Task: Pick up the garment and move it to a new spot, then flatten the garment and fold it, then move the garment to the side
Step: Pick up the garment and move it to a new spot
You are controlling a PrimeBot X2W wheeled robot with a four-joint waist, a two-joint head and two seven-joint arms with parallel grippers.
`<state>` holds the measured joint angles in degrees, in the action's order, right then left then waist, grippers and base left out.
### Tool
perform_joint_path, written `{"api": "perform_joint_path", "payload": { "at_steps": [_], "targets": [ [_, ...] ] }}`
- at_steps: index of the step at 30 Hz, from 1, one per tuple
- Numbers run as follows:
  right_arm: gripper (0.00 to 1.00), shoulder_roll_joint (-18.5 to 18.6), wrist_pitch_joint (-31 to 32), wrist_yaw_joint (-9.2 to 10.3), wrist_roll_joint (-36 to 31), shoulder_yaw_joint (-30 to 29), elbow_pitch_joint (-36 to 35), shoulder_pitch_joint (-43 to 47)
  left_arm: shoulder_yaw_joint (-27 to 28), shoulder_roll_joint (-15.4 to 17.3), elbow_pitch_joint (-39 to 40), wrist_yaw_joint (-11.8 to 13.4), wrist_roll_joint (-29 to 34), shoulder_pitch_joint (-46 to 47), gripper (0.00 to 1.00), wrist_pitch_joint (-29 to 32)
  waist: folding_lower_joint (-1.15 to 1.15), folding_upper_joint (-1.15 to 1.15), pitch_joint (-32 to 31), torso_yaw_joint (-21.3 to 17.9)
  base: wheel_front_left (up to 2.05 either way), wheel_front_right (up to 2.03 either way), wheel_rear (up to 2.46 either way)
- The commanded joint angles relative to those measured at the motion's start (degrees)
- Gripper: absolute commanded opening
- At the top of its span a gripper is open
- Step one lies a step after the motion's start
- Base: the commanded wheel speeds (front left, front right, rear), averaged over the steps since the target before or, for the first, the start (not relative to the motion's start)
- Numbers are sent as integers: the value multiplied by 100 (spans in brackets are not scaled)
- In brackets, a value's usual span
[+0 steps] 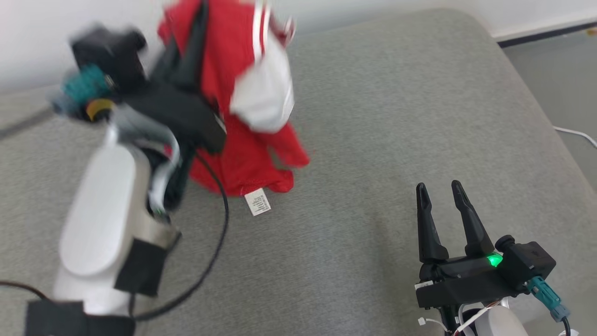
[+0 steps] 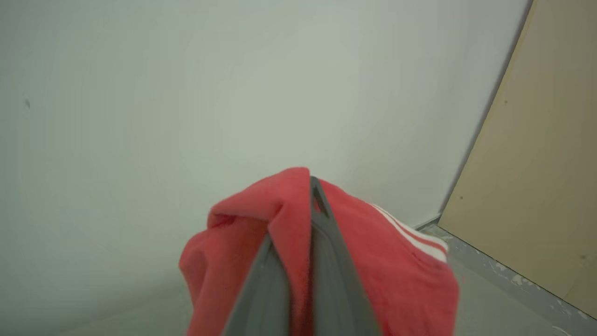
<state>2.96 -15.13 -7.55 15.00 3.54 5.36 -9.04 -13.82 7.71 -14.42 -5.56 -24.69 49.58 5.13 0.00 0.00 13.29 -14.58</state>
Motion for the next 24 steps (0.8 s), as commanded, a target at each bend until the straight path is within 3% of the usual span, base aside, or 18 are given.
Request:
{"api": "perform_joint_path", "payload": {
  "at_steps": [1, 13, 14, 15, 20, 24],
  "targets": [
    [100, -14, -4, 12, 13, 23, 16, 22, -79, -47, -274, -1, -31, -364, 0, -74, 0, 0, 101, -227, 0, 0, 0],
    [100, -14, -4, 12, -17, 61, 135, -30, -601, -224, -1938, -85, 51, -1328, 0, -679, 0, 0, 78, -158, 0, 0, 0],
    [100, -14, -4, 12, -34, 62, 124, -28, -606, -256, -1949, -90, 11, -1283, 85, -811, 0, 0, 46, -121, 0, 0, 0],
    [100, -14, -4, 12, -50, 42, 120, -10, -619, -289, -1951, -90, -24, -1241, 100, -927, 0, 0, 0, -79, 0, 0, 0],
    [100, -14, -3, 12, -154, -48, 141, 132, -561, -355, -1657, -25, -126, -1089, 100, -1457, 0, 0, -244, 163, 0, 0, 0],
    [100, -13, -4, 12, -232, -96, 127, 228, -461, -262, -1338, 68, -145, -1121, 100, -1543, 0, 0, -429, 369, 0, 0, 0]
  ]
}}
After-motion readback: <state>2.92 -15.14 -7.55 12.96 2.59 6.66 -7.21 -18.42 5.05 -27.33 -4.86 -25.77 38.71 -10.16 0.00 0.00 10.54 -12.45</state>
